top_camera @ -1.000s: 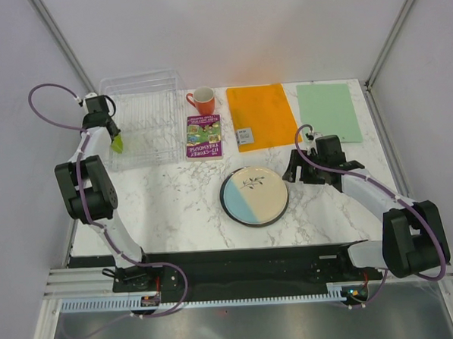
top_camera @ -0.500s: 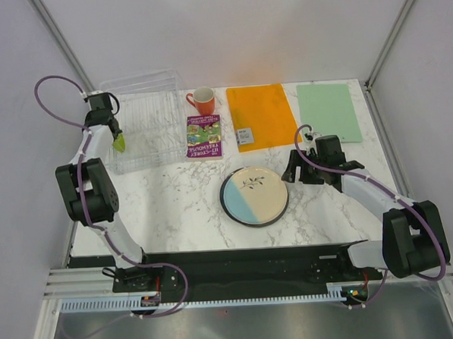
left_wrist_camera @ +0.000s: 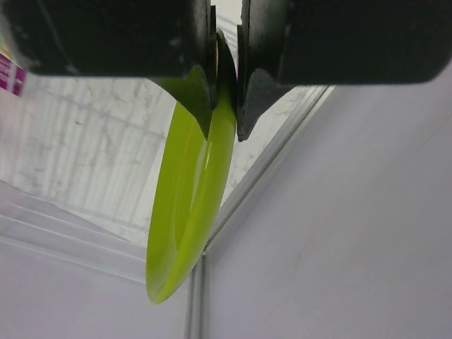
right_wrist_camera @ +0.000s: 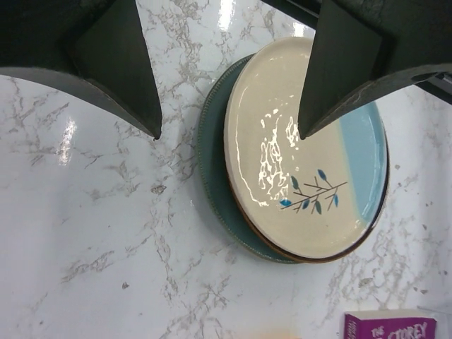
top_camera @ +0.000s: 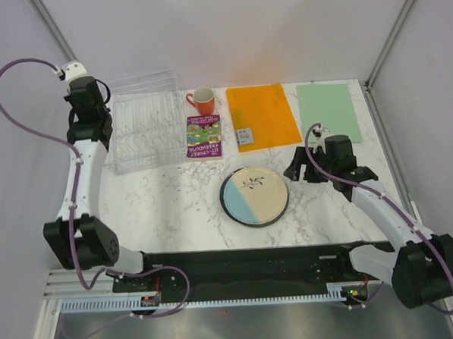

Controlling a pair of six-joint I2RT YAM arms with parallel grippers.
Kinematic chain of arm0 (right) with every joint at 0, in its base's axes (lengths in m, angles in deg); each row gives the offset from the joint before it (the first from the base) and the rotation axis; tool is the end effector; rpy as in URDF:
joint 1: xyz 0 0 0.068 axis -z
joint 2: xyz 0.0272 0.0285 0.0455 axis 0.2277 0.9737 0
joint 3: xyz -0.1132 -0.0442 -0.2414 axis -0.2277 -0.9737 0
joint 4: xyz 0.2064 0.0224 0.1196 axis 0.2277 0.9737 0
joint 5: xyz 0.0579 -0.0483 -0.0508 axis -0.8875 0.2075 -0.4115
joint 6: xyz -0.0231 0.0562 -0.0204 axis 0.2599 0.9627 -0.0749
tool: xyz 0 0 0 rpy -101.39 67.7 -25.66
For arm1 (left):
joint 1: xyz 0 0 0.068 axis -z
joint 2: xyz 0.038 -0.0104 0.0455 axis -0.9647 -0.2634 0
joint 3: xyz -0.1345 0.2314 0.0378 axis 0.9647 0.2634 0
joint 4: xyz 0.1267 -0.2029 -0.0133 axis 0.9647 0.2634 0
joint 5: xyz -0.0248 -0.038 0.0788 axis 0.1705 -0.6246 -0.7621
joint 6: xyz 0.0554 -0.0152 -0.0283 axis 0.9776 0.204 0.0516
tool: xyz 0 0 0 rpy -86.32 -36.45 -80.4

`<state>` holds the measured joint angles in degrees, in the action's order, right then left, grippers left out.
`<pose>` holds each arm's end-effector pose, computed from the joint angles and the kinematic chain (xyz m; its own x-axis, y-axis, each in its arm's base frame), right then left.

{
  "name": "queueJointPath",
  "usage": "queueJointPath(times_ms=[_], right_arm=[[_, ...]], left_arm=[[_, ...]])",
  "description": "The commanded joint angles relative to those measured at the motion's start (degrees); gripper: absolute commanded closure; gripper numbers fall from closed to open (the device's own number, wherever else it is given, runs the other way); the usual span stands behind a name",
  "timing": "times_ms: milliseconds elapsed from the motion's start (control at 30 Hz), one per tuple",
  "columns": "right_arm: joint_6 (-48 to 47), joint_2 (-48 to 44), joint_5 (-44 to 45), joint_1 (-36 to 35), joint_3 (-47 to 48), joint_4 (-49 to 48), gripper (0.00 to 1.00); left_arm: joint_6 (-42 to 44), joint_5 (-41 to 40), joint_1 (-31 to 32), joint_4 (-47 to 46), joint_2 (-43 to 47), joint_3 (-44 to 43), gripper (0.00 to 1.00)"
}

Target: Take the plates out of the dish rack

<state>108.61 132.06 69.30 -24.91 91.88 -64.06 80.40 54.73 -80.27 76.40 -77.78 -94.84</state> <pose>0.2179 0.0594 0.2334 -0.7518 0.1968 -0.6294 -0.1354 0.8880 0.4394 0.3315 0.0575 0.3909 -0.2647 -0.1137 -0.9576 -0.5936 0.8018 0.0689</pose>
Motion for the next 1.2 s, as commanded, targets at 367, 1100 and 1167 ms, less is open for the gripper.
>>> queueJointPath(times_ms=[367,1100,1167], right_arm=[[12.1,-15.2,-16.0,-0.2,-0.7,-5.1,0.11],[26.6,-7.9,-17.3,-15.2,-5.2,-30.9,0.07],[26.6,-6.2,-17.1,-15.8,-4.6,-31.9,0.07]], left_arm=[[-30.6,69.2,2.3,-5.5,30.4,33.8,0.98],[-44.2,72.7,21.1,-23.6,37.0,53.9,0.98],[-45.0,72.8,21.7,-24.8,37.0,54.5,0.98]])
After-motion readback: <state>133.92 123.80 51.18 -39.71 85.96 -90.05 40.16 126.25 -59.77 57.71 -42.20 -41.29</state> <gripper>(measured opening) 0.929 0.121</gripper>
